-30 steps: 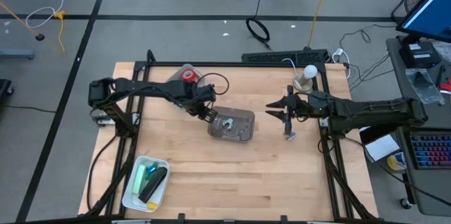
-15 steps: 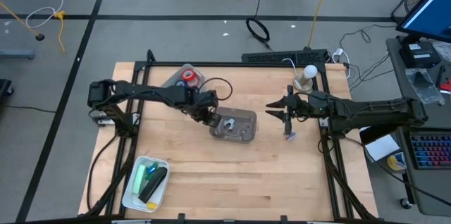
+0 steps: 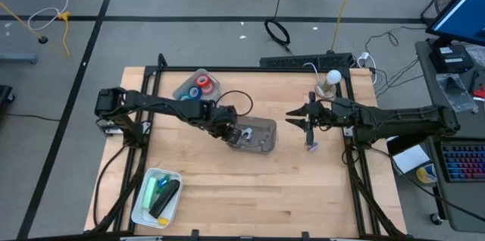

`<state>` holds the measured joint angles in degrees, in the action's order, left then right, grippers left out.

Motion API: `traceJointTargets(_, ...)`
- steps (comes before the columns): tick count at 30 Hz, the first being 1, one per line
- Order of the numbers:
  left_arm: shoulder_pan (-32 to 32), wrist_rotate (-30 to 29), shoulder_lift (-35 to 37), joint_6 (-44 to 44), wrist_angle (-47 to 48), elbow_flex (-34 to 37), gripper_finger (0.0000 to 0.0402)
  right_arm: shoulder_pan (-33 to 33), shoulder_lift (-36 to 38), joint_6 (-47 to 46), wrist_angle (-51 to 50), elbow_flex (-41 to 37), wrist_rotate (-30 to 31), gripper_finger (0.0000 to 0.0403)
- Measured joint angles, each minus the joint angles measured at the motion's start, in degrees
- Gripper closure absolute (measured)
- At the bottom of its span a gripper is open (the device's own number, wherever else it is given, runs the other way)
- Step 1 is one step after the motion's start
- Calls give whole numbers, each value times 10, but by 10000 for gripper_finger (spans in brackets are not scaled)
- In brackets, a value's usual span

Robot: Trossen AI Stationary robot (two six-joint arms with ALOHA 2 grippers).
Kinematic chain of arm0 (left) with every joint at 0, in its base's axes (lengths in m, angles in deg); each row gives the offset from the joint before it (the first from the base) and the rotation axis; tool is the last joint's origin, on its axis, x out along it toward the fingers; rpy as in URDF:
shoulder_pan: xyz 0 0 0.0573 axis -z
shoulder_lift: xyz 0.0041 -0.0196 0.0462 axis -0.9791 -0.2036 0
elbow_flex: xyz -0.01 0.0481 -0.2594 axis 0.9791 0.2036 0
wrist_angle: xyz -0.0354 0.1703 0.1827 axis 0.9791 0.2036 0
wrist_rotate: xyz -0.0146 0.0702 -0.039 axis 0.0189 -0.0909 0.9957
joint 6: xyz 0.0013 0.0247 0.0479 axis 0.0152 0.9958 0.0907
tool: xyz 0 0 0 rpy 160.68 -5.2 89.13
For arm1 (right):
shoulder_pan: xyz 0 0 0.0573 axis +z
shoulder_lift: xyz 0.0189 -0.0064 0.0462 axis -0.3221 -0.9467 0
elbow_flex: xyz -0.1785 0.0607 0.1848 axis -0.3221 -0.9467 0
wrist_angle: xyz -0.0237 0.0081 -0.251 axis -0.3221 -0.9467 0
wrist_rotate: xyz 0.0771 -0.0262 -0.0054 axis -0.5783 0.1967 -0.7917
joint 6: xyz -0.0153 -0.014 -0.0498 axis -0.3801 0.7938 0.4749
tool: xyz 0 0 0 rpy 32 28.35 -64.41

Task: Pick and place Stapler, Stapler remover, tape
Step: Adjust the black bin on the table

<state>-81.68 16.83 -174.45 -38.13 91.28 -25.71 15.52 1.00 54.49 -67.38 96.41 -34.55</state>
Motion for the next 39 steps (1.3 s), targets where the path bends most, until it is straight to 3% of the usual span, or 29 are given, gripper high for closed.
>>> traceJointTargets(15,43,21,-32,-54,-62,0,284,0,0,-4,0,0,-2,309)
traceJointTargets(26,34,4,-27,-58,-23,0,284,0,0,-4,-1,0,-2,309)
traceJointTargets(31,16,-30,-2,-44,20,0,284,0,15,20,-50,0,-2,309)
traceJointTargets(39,22,-58,25,-54,13,0,284,0,88,50,-132,0,17,310)
